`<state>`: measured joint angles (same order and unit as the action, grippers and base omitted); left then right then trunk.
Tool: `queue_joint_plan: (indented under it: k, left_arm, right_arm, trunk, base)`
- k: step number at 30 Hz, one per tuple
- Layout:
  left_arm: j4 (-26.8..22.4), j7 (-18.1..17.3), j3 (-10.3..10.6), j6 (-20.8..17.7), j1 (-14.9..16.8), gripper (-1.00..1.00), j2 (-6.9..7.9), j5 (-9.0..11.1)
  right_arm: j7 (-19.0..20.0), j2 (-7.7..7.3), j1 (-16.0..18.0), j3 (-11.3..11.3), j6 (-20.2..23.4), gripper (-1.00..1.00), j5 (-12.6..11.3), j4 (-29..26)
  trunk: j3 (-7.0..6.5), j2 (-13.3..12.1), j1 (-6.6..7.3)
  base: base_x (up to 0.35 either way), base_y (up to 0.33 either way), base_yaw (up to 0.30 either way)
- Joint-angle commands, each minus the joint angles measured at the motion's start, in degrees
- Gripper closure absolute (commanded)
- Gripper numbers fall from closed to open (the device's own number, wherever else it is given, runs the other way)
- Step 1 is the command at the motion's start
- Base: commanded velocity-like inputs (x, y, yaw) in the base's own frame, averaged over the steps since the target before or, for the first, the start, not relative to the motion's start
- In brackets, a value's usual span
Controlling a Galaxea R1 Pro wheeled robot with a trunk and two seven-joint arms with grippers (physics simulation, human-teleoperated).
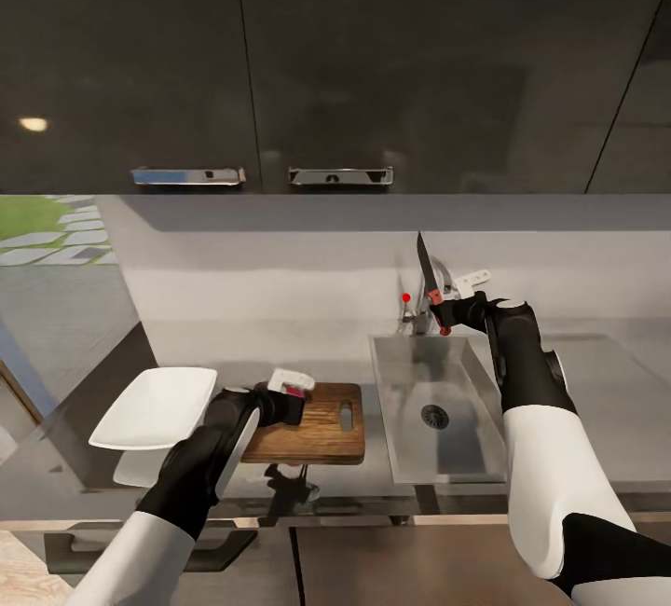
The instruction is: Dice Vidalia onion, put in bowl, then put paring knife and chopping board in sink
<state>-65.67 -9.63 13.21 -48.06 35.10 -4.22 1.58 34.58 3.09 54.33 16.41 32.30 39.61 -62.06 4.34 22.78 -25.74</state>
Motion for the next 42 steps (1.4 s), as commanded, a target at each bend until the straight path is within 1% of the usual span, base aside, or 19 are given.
queue_joint_plan:
  k: [1,9,31,42]
  left_arm:
    - [0.0,-0.1,0.0,-0.3,0.1,1.0,-0.02,0.1]
    - [0.2,0.0,-0.1,-0.4,0.1,1.0,-0.34,0.1]
    - [0.1,0.0,-0.1,-0.5,0.1,1.0,-0.35,0.1]
    - [0.1,0.0,-0.2,-0.5,0.1,1.0,-0.35,0.1]
  right_arm:
    - [0.6,0.07,0.1,0.2,0.0,1.0,0.6,-0.1]
    - [0.6,0.07,0.1,0.2,0.0,1.0,0.6,-0.1]
    - [0.6,0.07,0.1,0.2,0.0,1.0,0.6,-0.1]
    - [0.6,0.07,0.1,0.2,0.0,1.0,0.6,-0.1]
  trunk:
    - [0.14,0.1,-0.04]
    - [0.14,0.1,-0.04]
    - [0.15,0.1,-0.04]
    - [0.56,0.1,-0.04]
  base:
    - [0.0,0.0,0.0]
    - [0.0,0.0,0.0]
    - [0.0,0.0,0.0]
    - [0.0,0.0,0.0]
